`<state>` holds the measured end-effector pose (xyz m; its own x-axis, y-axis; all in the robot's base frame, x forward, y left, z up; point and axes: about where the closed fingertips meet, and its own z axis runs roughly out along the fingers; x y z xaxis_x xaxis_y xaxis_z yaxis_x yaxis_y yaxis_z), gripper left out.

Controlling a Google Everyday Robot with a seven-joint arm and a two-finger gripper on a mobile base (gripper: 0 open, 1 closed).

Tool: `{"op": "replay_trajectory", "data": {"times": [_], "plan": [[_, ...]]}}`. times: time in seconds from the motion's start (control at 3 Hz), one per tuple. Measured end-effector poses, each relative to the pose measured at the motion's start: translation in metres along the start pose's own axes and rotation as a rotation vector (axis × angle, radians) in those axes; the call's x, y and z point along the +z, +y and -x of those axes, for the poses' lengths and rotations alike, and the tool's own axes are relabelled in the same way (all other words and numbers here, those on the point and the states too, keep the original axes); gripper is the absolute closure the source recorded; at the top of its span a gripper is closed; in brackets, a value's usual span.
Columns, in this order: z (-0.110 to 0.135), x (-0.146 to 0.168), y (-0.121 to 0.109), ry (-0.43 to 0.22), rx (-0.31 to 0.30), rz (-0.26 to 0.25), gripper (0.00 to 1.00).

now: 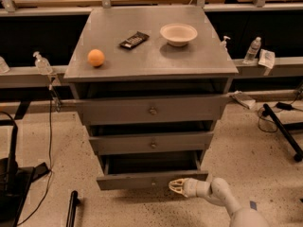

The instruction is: Close bottom drawer

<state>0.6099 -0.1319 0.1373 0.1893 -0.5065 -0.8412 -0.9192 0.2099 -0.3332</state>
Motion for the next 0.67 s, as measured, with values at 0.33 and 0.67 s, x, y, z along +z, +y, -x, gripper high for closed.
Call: {"op": "replay_trajectory", "data": {"times": [0.33, 0.67], "plan": [[0.0067, 0.0126, -0.0245, -0.008, -0.011, -0.008, 1.00], [0.0066, 0.0117, -0.0233, -0.008, -0.011, -0.008, 1.00]]}}
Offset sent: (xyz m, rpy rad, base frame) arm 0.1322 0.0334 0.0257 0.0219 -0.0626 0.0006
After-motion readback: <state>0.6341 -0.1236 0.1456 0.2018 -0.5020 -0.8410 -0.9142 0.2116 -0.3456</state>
